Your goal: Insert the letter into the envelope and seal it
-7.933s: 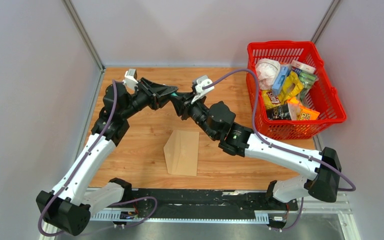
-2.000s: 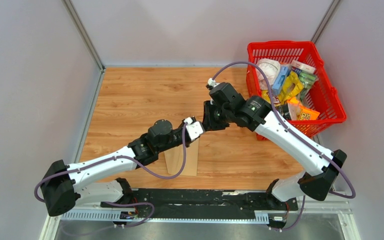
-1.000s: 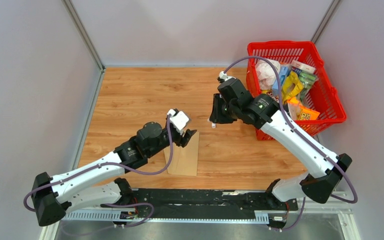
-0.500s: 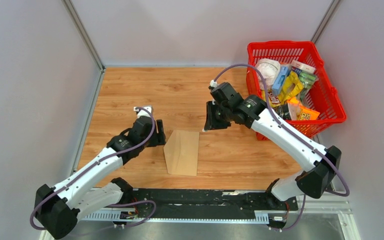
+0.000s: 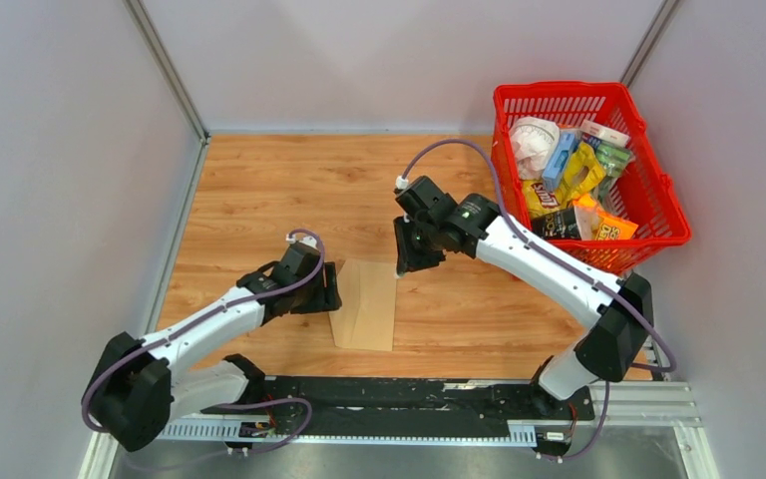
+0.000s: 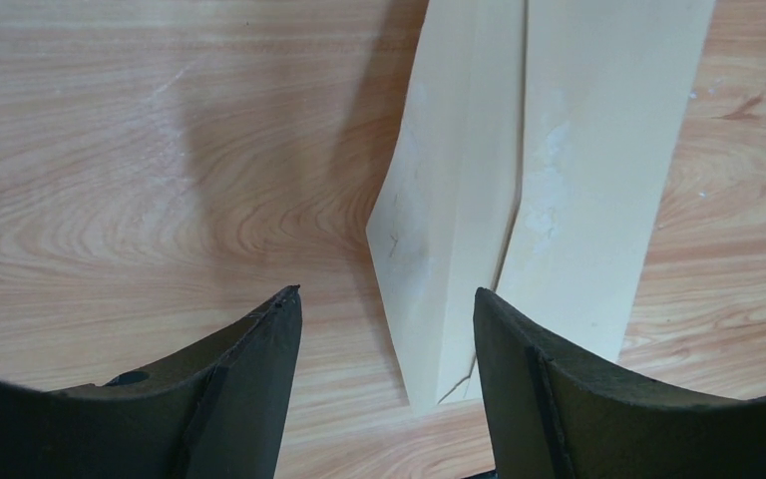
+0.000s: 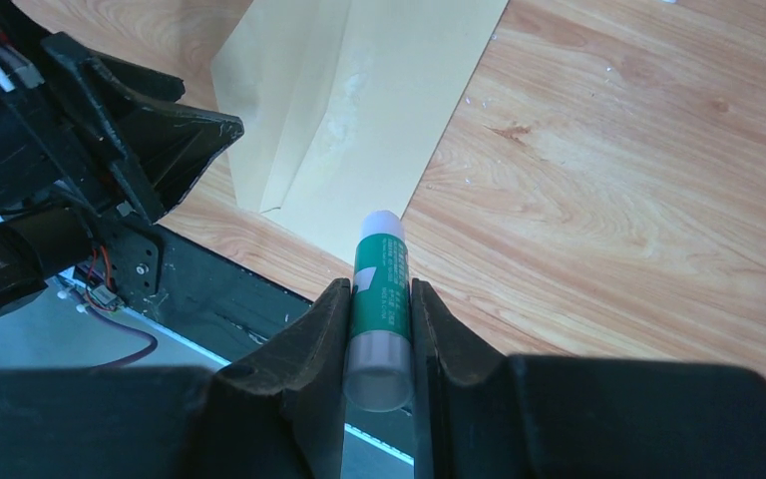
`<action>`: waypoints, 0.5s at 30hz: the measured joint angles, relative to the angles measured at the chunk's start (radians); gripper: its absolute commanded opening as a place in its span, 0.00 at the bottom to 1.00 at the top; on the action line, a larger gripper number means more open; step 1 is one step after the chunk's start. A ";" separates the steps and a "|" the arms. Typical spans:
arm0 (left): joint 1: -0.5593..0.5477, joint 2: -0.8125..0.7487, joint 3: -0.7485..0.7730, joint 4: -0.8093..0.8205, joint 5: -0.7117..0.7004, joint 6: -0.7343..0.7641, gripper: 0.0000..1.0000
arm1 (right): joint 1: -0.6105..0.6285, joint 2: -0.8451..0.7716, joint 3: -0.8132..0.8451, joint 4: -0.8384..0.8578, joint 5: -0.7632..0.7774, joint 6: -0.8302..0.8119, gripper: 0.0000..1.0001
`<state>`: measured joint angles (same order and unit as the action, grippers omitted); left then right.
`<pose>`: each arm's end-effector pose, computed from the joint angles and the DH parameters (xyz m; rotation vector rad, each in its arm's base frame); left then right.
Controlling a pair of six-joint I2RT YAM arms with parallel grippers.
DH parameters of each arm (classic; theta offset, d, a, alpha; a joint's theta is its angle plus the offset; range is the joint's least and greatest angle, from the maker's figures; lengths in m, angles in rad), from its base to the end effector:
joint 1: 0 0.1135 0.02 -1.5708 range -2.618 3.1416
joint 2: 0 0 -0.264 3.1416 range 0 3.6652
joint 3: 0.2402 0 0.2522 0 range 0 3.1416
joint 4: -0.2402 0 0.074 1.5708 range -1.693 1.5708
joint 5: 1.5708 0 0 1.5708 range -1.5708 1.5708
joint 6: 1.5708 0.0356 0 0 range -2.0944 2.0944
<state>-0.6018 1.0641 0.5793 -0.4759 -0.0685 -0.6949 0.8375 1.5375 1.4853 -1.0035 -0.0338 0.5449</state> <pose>0.1657 -0.1108 0.1935 -0.1480 2.5794 -0.4207 0.2086 0.2333 0.3291 -0.4090 2.6927 0.4928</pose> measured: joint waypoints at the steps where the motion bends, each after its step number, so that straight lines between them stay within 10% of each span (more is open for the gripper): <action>1: 0.001 0.018 -0.007 0.013 0.005 0.000 0.70 | 0.006 0.008 0.000 0.000 0.003 -0.001 0.00; 15: 0.095 0.192 -0.030 0.235 0.129 0.030 0.63 | 0.019 0.076 -0.010 0.026 0.010 -0.027 0.00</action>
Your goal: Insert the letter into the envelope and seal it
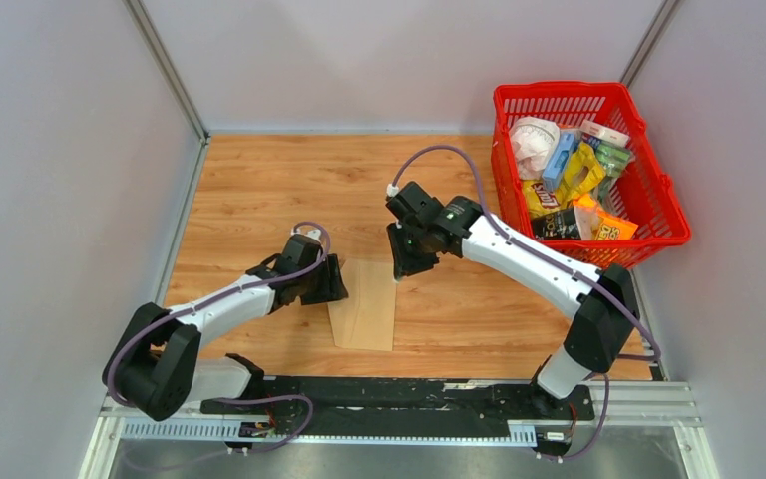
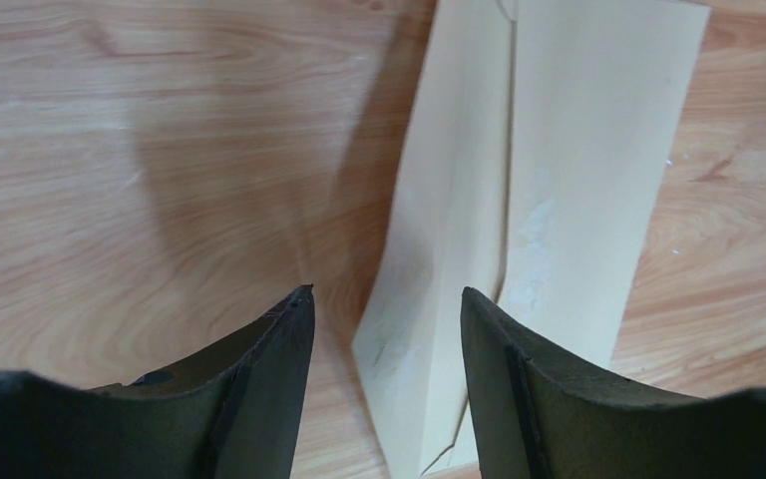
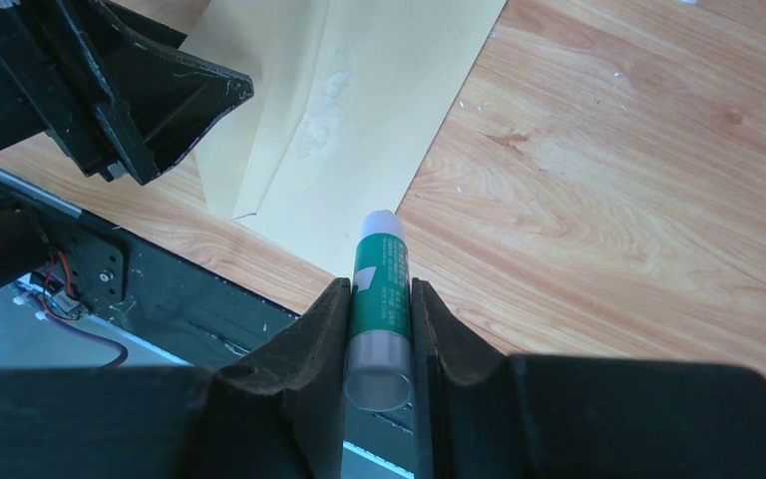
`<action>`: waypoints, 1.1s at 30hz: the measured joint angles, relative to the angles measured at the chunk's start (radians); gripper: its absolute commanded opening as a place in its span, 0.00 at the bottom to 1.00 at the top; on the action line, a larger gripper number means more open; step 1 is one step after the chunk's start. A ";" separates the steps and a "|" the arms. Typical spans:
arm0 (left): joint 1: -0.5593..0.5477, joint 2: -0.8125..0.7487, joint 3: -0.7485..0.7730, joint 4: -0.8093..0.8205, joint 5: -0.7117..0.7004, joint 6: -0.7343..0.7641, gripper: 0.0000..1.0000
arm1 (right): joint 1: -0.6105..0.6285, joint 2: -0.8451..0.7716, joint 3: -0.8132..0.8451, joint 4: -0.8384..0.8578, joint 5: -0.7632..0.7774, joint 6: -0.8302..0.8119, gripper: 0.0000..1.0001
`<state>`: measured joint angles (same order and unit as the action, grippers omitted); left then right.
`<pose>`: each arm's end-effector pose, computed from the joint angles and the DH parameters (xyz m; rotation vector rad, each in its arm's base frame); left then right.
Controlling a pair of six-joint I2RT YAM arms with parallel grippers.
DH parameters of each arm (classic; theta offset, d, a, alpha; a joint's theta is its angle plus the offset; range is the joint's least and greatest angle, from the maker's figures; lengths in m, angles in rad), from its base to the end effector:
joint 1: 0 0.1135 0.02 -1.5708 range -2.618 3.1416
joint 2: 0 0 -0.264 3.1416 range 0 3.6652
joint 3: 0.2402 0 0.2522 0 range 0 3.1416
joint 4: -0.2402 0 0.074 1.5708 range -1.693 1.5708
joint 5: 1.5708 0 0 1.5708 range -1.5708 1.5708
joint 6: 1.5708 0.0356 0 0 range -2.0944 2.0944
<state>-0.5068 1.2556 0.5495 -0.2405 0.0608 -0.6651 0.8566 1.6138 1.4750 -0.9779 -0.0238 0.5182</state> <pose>0.1978 -0.1123 0.1623 -0.1804 2.5977 -0.5305 0.2157 0.2502 0.3043 -0.4745 2.7325 0.4321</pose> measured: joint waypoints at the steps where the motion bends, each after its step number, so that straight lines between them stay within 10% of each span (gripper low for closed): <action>1: 0.000 0.010 0.000 0.014 0.020 0.000 0.63 | 0.000 0.005 -0.004 0.002 -0.001 -0.002 0.00; 15: 0.003 0.068 -0.001 0.063 0.116 -0.008 0.48 | 0.033 0.077 -0.017 0.020 -0.003 -0.016 0.00; 28: 0.005 0.130 -0.001 0.114 0.167 -0.022 0.01 | 0.070 0.151 -0.016 0.063 0.002 -0.010 0.00; 33: 0.005 0.130 -0.001 0.114 0.168 -0.027 0.00 | 0.101 0.160 -0.016 0.090 0.003 0.006 0.00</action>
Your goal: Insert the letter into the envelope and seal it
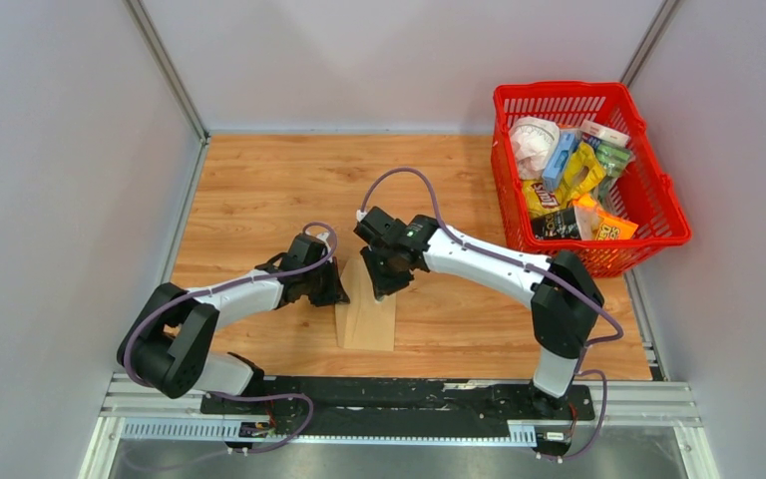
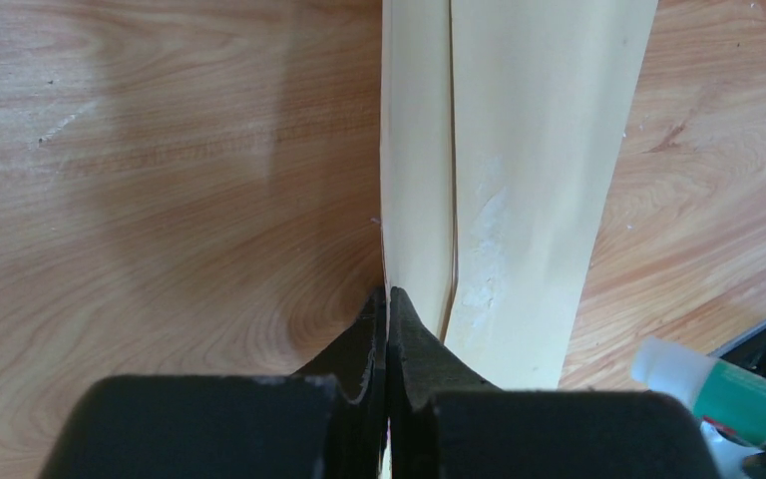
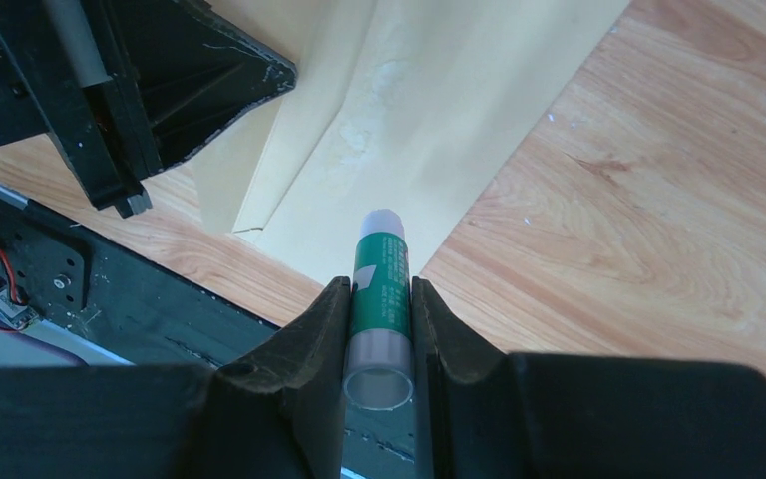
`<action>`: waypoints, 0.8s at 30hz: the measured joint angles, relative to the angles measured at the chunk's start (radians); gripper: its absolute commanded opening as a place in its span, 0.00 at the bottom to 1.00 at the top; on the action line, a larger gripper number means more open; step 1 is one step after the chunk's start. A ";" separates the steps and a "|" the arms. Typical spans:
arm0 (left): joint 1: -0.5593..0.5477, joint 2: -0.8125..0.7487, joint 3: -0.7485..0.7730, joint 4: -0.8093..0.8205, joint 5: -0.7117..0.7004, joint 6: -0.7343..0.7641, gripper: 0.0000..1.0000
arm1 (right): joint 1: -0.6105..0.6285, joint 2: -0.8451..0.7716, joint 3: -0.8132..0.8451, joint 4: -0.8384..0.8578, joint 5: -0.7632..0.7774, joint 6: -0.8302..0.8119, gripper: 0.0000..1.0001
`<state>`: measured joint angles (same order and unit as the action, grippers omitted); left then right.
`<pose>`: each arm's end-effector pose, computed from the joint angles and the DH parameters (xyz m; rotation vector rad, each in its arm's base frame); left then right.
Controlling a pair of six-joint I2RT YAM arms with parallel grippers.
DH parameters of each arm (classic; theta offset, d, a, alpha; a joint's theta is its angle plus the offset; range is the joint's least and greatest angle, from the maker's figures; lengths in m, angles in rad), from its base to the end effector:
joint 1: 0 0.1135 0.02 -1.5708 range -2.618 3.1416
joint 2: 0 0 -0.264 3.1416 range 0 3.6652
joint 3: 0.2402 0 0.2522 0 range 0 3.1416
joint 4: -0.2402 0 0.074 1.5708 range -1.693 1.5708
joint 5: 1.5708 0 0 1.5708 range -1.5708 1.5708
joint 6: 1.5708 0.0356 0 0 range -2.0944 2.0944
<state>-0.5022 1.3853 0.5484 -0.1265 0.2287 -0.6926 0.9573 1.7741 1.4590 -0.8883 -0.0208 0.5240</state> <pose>0.2082 -0.1235 0.1420 -0.1583 2.6695 -0.7249 0.2091 0.2982 0.2509 -0.6201 2.7918 0.3805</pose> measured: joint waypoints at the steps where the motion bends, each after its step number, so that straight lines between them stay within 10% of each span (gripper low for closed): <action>1: 0.000 0.000 0.000 0.000 0.000 0.000 0.00 | 0.006 0.006 0.000 0.007 0.001 0.003 0.00; 24: 0.000 0.000 -0.013 0.017 0.037 -0.003 0.00 | 0.044 0.165 0.061 0.057 0.093 0.067 0.00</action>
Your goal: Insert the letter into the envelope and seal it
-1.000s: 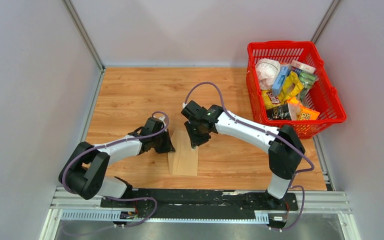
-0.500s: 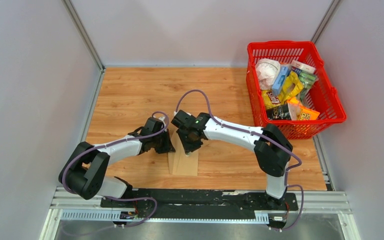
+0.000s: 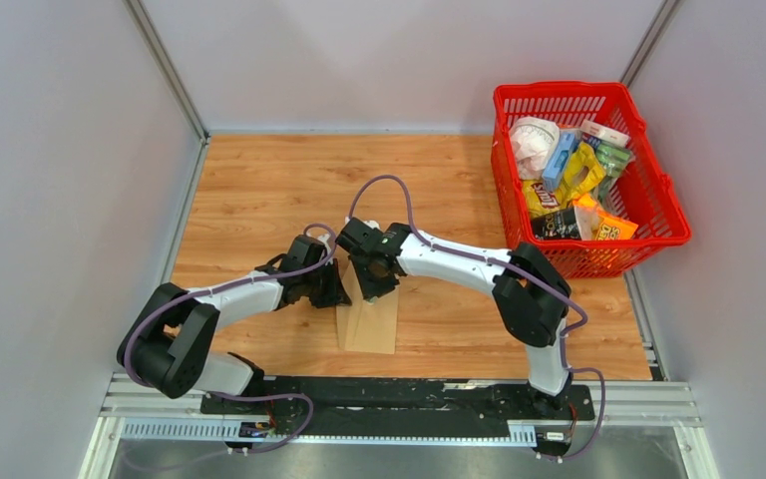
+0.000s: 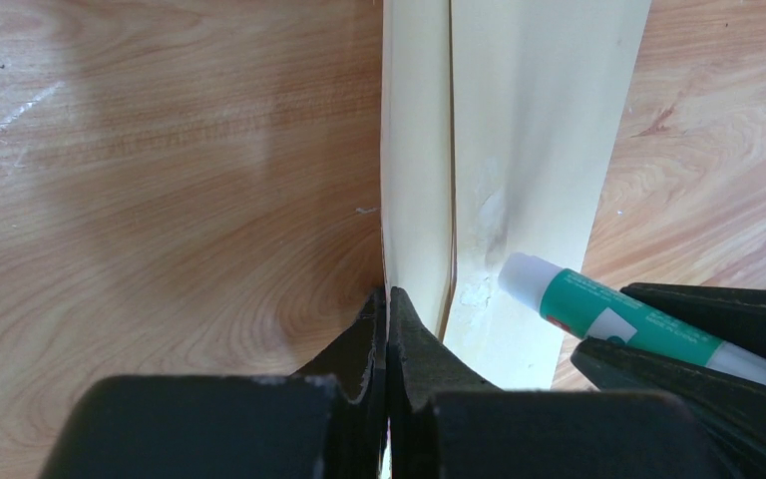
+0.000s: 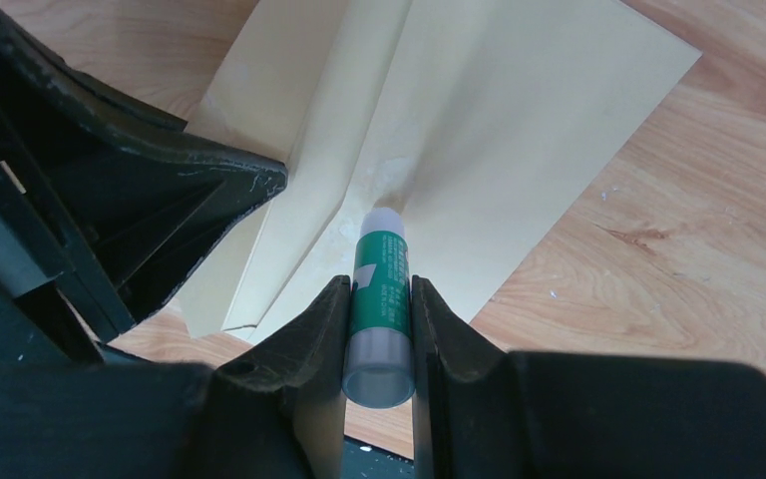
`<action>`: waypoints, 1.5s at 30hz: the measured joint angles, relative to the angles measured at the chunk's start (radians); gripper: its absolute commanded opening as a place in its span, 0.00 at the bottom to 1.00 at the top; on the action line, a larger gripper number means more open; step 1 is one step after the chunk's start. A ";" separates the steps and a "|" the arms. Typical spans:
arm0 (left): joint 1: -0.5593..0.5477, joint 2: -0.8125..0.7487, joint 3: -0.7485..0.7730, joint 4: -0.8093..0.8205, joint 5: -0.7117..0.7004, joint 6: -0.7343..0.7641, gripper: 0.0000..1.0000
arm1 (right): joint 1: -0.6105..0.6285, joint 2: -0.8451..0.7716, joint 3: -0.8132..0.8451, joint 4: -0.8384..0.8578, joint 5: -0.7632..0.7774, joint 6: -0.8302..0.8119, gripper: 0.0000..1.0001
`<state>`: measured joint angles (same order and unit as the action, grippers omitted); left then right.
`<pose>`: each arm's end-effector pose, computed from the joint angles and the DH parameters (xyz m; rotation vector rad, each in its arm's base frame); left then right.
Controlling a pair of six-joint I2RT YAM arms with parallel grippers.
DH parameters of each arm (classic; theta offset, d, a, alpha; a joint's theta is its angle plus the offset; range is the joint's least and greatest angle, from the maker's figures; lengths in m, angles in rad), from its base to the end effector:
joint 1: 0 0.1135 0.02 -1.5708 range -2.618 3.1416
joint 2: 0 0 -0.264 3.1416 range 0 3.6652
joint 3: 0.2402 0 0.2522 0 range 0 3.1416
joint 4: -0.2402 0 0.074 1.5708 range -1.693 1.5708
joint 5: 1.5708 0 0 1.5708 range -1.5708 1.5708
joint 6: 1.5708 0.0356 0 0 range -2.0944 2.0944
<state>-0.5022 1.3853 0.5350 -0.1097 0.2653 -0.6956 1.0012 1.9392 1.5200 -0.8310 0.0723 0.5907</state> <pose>0.2060 -0.1238 0.1397 -0.1464 2.6769 -0.7713 0.2167 0.3336 0.2110 -0.5655 2.7984 0.2576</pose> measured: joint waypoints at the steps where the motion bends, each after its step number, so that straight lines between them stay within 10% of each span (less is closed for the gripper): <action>1: 0.000 0.000 0.000 0.000 0.000 -0.002 0.00 | -0.001 0.005 0.002 0.003 0.003 0.003 0.00; 45: 0.000 -0.014 -0.001 -0.035 -0.023 -0.081 0.00 | 0.046 0.011 -0.035 0.043 0.015 0.042 0.00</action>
<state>-0.5022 1.3712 0.5339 -0.1452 0.2424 -0.7769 1.0470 1.9507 1.4853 -0.7879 0.0872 0.6331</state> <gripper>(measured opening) 0.006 0.261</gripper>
